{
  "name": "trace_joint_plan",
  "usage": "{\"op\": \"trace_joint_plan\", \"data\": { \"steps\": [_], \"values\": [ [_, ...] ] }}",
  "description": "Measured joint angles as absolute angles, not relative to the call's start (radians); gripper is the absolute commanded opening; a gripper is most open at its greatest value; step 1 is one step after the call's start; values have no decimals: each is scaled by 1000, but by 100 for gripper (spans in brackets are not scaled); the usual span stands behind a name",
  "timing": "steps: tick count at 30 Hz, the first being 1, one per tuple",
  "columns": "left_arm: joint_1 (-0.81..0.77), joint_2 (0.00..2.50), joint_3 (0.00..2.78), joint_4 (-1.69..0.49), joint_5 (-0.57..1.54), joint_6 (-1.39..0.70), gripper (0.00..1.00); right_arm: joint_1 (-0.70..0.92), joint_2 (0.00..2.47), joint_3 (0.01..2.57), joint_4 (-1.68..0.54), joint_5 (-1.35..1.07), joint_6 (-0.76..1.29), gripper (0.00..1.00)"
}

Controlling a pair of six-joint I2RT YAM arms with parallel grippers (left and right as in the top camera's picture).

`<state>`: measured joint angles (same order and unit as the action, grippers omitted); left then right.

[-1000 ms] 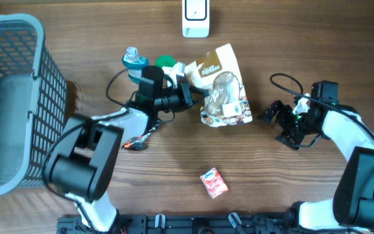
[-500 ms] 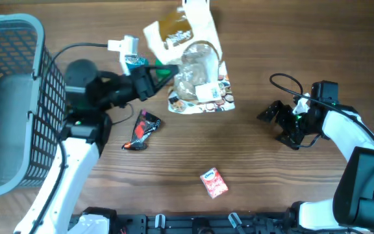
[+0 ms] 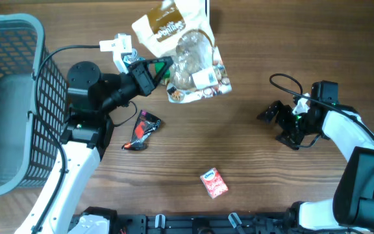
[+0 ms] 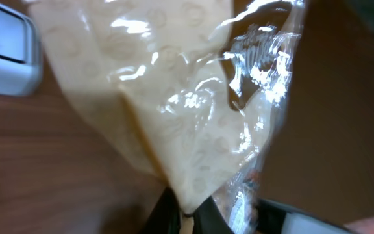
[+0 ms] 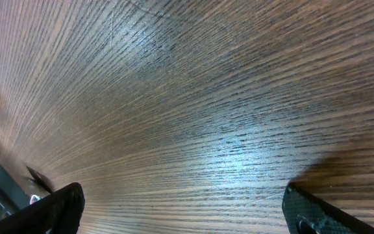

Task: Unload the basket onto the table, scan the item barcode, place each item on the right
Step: 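Lift the PanTree bag with the left gripper toward the scanner, then carry the bag up to the white scanner with the left gripper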

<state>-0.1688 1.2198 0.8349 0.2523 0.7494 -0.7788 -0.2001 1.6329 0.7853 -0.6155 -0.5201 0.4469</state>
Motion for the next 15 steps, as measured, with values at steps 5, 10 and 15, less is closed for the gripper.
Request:
{"op": "trace_joint_plan", "data": {
  "steps": [5,10,15],
  "values": [
    [-299,1230,936,-9,136,-653,4,-200,1633,785,-615,-520,447,100],
    [-347,1386,1262,-64,-19,-495,4,-200,1633,786,-616,-520,447,100],
    [-384,1700,1612,-214,-102,-229,4,-200,1632,784,-613,-521,447,100]
  ]
}}
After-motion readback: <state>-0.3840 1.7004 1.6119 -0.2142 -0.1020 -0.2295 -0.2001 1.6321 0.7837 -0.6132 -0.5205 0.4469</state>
